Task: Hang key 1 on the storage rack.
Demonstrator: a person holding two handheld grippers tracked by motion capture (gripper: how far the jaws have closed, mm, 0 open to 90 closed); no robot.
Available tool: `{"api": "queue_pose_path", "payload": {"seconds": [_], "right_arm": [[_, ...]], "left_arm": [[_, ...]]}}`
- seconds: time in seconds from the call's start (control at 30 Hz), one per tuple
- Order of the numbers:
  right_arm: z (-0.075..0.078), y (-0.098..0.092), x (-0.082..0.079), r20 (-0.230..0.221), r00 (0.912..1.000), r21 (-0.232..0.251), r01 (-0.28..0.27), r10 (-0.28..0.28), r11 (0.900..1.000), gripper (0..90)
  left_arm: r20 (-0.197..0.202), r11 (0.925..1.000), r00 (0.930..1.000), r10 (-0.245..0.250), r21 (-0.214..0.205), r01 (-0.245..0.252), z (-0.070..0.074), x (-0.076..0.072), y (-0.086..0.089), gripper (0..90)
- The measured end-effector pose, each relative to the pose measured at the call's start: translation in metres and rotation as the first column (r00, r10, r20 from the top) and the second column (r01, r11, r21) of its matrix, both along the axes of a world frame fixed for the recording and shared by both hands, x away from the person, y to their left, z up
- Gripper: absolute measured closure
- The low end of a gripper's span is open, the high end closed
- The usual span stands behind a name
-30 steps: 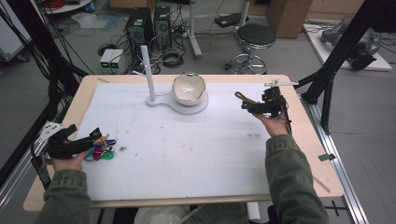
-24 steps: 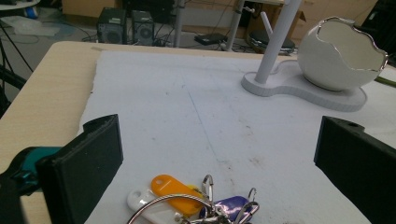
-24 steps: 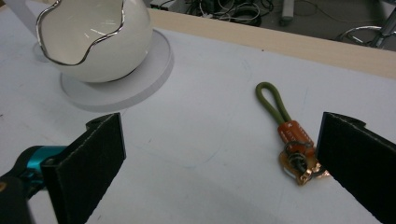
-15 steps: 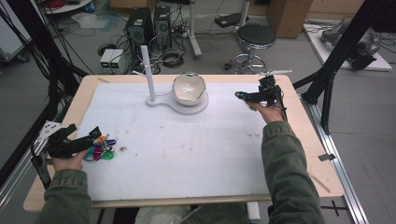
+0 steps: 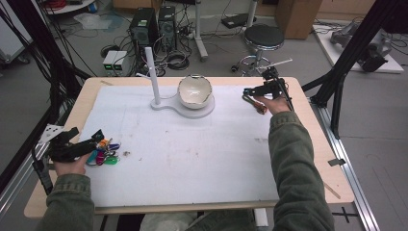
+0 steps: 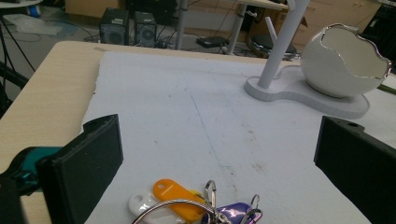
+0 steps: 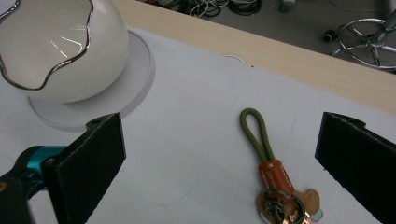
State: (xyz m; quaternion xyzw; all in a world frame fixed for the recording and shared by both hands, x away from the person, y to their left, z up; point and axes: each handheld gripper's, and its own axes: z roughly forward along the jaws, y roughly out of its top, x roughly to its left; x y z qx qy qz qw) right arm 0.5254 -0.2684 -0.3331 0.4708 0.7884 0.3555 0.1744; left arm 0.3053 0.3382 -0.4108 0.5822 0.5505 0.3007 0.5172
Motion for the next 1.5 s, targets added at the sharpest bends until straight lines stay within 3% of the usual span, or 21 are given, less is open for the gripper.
{"api": "queue_pose_path", "payload": {"seconds": [0.13, 0.23, 0.3, 0.4, 0.7, 0.97, 1.17, 1.3, 1.33, 1.4, 1.5], "right_arm": [[-0.004, 0.005, 0.014, -0.028, 0.9996, -0.019, 0.003, -0.004, 0.9998, 0.8], [-0.019, 0.011, 0.027, -0.079, 0.9968, -0.096, 0.001, -0.009, 0.9954, 0.9], [-0.023, 0.011, 0.030, -0.092, 0.9957, -0.094, -0.001, -0.007, 0.9956, 0.8], [-0.040, 0.006, 0.040, -0.140, 0.9894, -0.139, 0.017, -0.036, 0.9902, 0.8], [-0.060, -0.014, 0.051, -0.224, 0.9727, -0.162, 0.025, -0.062, 0.9864, 6.2], [-0.069, -0.029, 0.055, -0.265, 0.9618, -0.135, 0.033, -0.068, 0.9903, 21.4], [-0.083, -0.024, 0.059, -0.294, 0.9536, -0.181, 0.011, -0.064, 0.9834, 37.2], [-0.085, -0.022, 0.060, -0.289, 0.9545, -0.192, 0.017, -0.073, 0.9813, 45.7], [-0.084, -0.025, 0.060, -0.294, 0.9520, -0.168, 0.037, -0.086, 0.9850, 51.3], [-0.083, -0.028, 0.060, -0.299, 0.9500, -0.149, 0.045, -0.088, 0.9878, 52.2], [-0.083, -0.032, 0.060, -0.322, 0.9429, -0.138, 0.042, -0.085, 0.9896, 60.5]], "left_arm": [[0.004, 1.0000, 1.0000, 0.005, -0.007, -0.005, 0.000, 0.002, 0.000, 1.7], [0.011, 0.9999, 0.9999, 0.008, -0.007, -0.008, 0.001, 0.002, -0.001, 1.7], [0.008, 0.9999, 0.9999, 0.009, -0.005, -0.009, 0.001, 0.002, 0.000, 1.7], [0.007, 1.0000, 0.9999, 0.008, 0.003, -0.008, 0.001, 0.001, 0.000, 1.7], [0.013, 0.9994, 0.9998, 0.015, 0.030, -0.016, 0.002, -0.002, -0.002, 1.7], [0.006, 0.9990, 0.9999, 0.016, 0.042, -0.016, 0.002, -0.003, -0.002, 1.7], [0.013, 0.9987, 0.9995, 0.029, 0.042, -0.029, 0.002, -0.006, -0.001, 1.7], [0.010, 0.9987, 0.9996, 0.027, 0.043, -0.027, 0.002, -0.006, -0.001, 1.7], [0.010, 0.9987, 0.9996, 0.026, 0.044, -0.026, 0.002, -0.006, -0.001, 1.7], [0.010, 0.9987, 0.9997, 0.024, 0.045, -0.024, 0.002, -0.006, -0.001, 1.7], [0.008, 0.9987, 0.9997, 0.022, 0.046, -0.022, 0.002, -0.006, -0.001, 1.7]]}}
